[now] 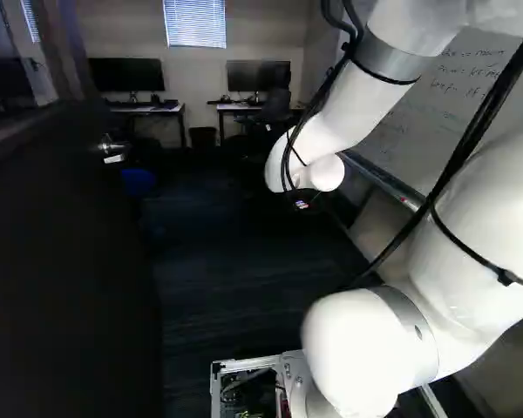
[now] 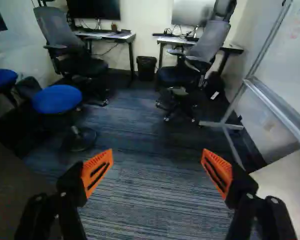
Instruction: Open the door and move inside
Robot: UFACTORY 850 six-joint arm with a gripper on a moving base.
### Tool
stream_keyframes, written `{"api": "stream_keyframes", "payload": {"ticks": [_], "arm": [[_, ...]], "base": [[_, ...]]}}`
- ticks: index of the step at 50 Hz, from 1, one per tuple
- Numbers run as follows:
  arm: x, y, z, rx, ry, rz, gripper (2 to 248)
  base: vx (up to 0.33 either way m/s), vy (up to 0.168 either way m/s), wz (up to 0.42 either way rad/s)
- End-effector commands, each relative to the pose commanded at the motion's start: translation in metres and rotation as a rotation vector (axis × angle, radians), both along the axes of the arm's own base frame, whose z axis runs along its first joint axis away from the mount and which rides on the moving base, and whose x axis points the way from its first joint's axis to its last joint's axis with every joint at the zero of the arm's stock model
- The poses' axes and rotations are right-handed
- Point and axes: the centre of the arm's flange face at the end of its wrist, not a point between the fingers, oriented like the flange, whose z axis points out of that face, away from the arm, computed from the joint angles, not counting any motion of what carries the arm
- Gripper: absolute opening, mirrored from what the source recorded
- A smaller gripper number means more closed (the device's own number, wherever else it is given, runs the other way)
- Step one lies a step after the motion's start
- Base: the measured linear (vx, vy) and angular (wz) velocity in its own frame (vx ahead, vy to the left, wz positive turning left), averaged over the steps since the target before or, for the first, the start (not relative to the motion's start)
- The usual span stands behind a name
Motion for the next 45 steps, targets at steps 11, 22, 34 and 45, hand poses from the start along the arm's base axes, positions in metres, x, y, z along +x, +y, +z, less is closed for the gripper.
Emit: {"api": "stream_keyframes", "payload": {"ticks": [11, 22, 34, 45], "arm": [[0.0000, 0.0000, 0.0000, 0.000, 0.000, 0.000, 247], [0.0000, 0.0000, 0.0000, 0.000, 0.000, 0.000, 247], [0.0000, 0.0000, 0.0000, 0.000, 0.000, 0.000, 247], [0.0000, 0.0000, 0.0000, 0.000, 0.000, 0.000, 247]], "base": [[0.185, 0.003, 0.012], [0.208, 0.007, -0.001], [0.222, 0.006, -0.012], [0.243, 0.009, -0.016]]}}
